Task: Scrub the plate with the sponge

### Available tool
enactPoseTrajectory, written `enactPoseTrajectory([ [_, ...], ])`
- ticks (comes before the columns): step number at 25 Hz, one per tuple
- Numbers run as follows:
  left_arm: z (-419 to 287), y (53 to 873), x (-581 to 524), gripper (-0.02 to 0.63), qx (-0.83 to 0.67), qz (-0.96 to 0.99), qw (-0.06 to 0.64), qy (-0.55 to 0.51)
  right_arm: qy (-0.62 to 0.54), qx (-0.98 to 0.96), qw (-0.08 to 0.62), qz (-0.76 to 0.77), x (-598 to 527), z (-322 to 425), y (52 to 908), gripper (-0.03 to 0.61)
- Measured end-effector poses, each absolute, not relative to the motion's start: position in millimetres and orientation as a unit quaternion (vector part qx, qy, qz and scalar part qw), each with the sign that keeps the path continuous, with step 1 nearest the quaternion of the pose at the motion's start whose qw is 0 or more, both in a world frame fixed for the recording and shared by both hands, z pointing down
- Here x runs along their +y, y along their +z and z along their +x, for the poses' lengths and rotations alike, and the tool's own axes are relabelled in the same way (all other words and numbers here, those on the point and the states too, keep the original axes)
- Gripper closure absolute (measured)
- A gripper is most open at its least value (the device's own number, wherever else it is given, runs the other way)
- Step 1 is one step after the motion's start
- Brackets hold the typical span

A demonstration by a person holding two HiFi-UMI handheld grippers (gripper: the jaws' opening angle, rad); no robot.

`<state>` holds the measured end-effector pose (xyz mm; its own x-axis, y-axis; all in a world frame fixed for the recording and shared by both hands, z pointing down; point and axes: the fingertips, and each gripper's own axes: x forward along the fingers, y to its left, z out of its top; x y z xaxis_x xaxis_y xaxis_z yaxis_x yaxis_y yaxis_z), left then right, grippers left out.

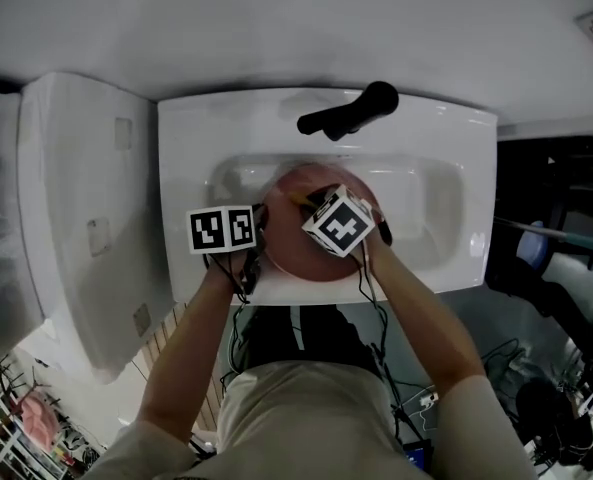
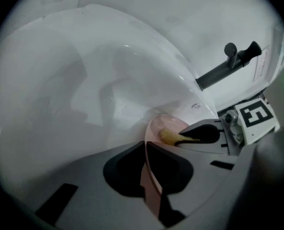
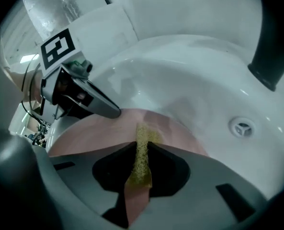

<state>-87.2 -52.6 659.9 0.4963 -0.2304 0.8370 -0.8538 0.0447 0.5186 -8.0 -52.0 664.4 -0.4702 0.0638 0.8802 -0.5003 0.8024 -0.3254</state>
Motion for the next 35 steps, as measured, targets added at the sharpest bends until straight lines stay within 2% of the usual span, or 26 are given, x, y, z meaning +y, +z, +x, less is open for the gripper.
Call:
enactPoseTrajectory([
  [10,-91,656,-66,0.595,-0.441,0.655,0.546,0.281,0.191,-0.748,0.621,0.137,-51,85,670,0.502],
  [14,-91,655,-65,0.595,-0.446,0.654,0.540,0.286,0.238,-0.761,0.598,0.086,-9,85,643,0.502],
  [18,-92,654,-63,0.595,-0.448,0.651,0.543,0.285,0.296,-0.789,0.537,0.011,36,57,607,0.502],
  [23,-95,653,-58,0.595,-0.451,0.648,0.548,0.277,0.297,-0.814,0.498,-0.033,57,13,594,0.502],
  [35,-95,651,-60,0.594,-0.453,0.651,0.547,0.268,0.290,-0.834,0.455,0.114,-23,-19,643,0.502],
])
